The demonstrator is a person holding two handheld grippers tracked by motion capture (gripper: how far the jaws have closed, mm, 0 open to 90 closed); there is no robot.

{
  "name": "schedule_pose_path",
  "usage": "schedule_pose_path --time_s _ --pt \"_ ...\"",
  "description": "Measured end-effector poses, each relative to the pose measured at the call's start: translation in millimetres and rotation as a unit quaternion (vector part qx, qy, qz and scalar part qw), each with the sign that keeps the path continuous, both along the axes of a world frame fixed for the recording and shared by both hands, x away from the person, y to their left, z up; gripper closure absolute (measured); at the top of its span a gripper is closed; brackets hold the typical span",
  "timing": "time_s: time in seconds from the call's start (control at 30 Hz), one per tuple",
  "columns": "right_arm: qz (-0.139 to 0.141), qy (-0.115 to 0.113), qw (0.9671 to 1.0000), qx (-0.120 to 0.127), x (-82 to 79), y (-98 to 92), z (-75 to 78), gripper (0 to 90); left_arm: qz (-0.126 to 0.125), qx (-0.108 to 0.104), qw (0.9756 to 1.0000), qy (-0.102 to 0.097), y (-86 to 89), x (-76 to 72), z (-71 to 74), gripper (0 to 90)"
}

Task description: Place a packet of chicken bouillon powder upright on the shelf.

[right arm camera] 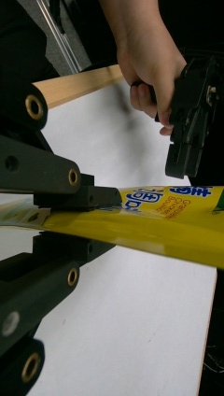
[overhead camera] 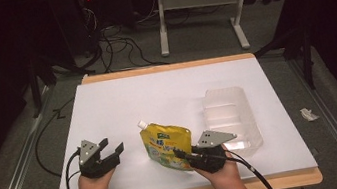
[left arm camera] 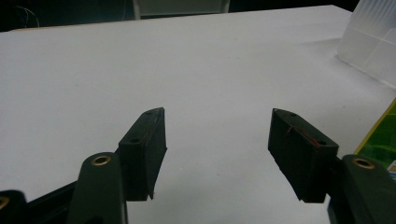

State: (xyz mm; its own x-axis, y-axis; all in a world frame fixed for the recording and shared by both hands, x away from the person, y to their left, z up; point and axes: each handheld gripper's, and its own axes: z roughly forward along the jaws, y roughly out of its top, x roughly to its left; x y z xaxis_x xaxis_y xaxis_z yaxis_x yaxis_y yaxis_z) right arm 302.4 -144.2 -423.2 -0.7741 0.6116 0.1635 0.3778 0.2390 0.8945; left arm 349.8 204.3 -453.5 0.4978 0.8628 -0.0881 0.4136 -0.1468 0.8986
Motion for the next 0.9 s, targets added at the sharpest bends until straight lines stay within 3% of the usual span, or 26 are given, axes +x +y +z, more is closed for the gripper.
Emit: schedule_pose_path --time_s 0.13,0.53,0.9 --pt "0.001 -0.008 1.0 0.003 -1.4 -0.9 3.2 82.0 -0.003 -0.001 1.0 -0.002 -1.4 -0.8 0.9 37.7" --pt "0.0 -0.007 0.9999 -0.009 -4.5 -2.3 -1.3 81.0 -0.005 0.0 1.0 -0.001 -1.5 -1.0 0.8 37.7" --pt "0.003 -0.004 1.0 -0.005 -4.0 -2.0 -1.8 78.1 -0.002 -0.001 1.0 -0.001 -0.3 -0.8 0.8 37.6"
